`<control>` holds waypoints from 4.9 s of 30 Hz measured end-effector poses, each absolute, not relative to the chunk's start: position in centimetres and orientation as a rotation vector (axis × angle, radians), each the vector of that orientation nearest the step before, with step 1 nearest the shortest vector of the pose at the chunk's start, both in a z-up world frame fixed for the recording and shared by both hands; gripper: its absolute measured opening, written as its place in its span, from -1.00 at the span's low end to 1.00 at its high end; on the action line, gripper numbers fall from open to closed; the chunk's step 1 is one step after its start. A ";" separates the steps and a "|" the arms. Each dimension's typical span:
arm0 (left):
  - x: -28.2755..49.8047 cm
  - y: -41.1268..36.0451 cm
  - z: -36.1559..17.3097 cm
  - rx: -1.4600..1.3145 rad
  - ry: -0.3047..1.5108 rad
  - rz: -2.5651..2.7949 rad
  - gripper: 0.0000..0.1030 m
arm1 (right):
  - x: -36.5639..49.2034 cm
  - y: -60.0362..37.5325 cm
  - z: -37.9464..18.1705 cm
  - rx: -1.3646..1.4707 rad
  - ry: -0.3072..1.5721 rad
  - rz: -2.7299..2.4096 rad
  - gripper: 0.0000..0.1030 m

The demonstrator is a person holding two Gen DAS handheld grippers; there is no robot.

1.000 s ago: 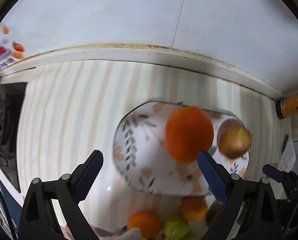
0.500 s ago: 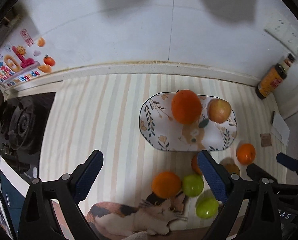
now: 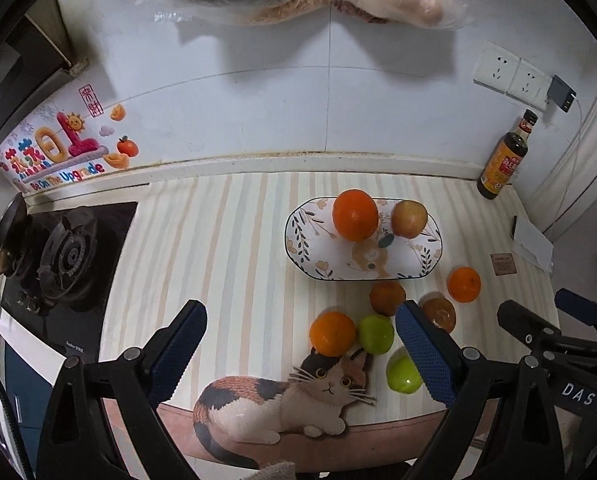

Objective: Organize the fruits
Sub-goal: 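Lift both tools back from the plate, then grasp another orange with the left tool while the right tool grasps a brown apple, then set the orange on the plate with the left tool while the right tool sets the apple there, then lift both tools back from the plate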

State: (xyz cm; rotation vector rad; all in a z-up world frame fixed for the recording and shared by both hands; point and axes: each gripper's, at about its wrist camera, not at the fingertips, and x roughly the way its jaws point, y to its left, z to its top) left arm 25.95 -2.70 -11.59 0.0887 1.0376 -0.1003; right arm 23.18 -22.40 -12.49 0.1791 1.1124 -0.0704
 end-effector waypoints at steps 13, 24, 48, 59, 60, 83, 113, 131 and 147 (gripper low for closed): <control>25.2 -2.2 -11.8 0.044 1.040 -0.098 0.88 | 21.7 -22.4 -10.8 0.187 1.052 -0.085 0.87; 29.7 -2.8 -19.2 0.042 1.226 -0.090 0.98 | 25.4 -26.2 -18.4 0.373 1.202 -0.046 0.95; 34.1 -3.0 -34.4 -0.264 1.560 -0.183 0.21 | 29.8 -29.2 -36.4 0.587 1.447 -0.042 0.48; 31.7 -0.9 -34.2 -0.169 1.576 -0.155 0.21 | 28.6 -27.5 -36.5 0.523 1.501 0.015 0.34; 31.7 -0.7 -34.2 -0.174 1.574 -0.154 0.22 | 28.6 -27.4 -36.5 0.513 1.499 0.010 0.34; 34.9 -2.6 -28.1 -0.164 1.447 -0.216 0.19 | 29.9 -28.9 -31.7 0.570 1.351 0.027 0.32; 48.4 -3.1 -33.6 -0.080 1.556 -0.148 0.36 | 43.4 -26.3 -35.3 0.578 1.463 0.058 0.79; 39.6 -3.5 -25.0 0.048 1.313 -0.118 0.78 | 36.7 -25.5 -26.3 0.222 1.337 -0.109 0.86; 30.2 -3.5 -16.8 0.042 1.147 -0.144 0.78 | 28.3 -23.6 -17.1 0.172 1.167 -0.072 0.86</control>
